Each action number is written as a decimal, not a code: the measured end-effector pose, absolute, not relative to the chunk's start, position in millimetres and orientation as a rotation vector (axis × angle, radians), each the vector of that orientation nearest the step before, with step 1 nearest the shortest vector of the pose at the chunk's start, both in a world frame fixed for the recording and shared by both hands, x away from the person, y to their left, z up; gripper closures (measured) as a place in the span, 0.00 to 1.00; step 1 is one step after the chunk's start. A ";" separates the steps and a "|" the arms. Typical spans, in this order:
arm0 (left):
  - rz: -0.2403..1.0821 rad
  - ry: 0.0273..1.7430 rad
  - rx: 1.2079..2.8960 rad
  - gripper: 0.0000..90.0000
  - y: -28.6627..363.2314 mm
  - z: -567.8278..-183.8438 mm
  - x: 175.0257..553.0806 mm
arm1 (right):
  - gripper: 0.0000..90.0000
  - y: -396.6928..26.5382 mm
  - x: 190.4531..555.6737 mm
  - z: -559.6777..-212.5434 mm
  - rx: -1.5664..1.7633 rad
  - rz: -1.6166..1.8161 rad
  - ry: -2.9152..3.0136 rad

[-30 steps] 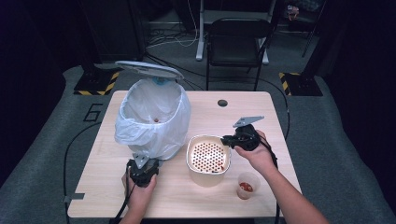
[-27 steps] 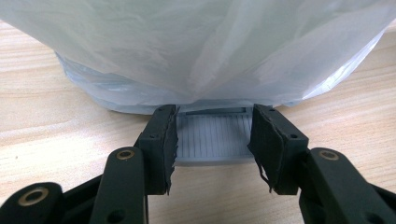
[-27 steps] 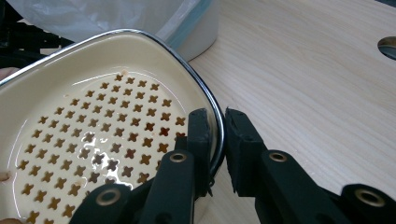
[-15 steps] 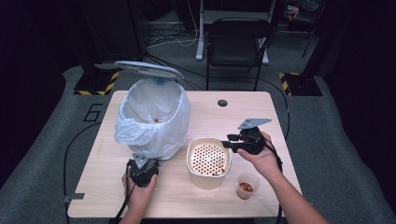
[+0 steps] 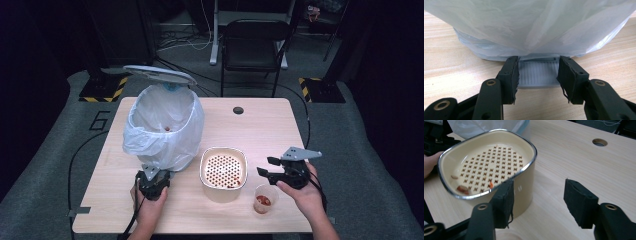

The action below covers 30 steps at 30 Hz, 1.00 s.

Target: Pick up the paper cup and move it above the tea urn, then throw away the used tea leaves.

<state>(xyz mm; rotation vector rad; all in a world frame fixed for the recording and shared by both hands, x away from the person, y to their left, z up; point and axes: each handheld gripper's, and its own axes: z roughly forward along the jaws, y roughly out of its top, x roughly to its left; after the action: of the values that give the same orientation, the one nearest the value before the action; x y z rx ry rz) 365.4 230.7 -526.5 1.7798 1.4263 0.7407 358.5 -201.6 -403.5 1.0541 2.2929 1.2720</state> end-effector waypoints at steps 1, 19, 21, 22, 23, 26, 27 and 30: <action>0.741 1.426 1.779 0.57 230.5 -526.5 365.4 | 0.38 -204.5 354.7 -406.5 1.060 1.267 2.286; 0.748 1.420 1.782 0.57 230.9 -526.5 365.7 | 0.23 -214.2 334.1 -437.9 1.102 1.301 2.310; 0.747 1.423 1.779 0.57 230.8 -526.5 365.7 | 0.23 -211.5 330.9 -436.9 1.073 1.321 2.316; 0.747 1.422 1.780 0.57 230.8 -526.5 365.7 | 0.23 -211.3 330.0 -436.8 1.063 1.320 2.321; 0.746 1.423 1.780 0.57 230.8 -526.5 365.7 | 0.23 -210.5 329.2 -437.0 1.064 1.325 2.321; 0.744 1.424 1.784 0.57 230.9 -526.2 365.6 | 0.23 -209.7 328.0 -438.4 1.054 1.333 2.329; 0.748 1.420 1.782 0.57 230.9 -526.5 365.7 | 0.22 -208.9 326.6 -440.8 1.044 1.327 2.342; 0.747 1.423 1.780 0.57 230.8 -526.5 365.7 | 0.21 -206.6 323.8 -444.4 1.037 1.327 2.350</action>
<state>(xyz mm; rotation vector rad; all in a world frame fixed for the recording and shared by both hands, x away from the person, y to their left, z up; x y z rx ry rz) 365.7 230.8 -526.5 1.7799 1.4227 0.7466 323.8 -206.6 -444.4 1.0370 2.3496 1.3269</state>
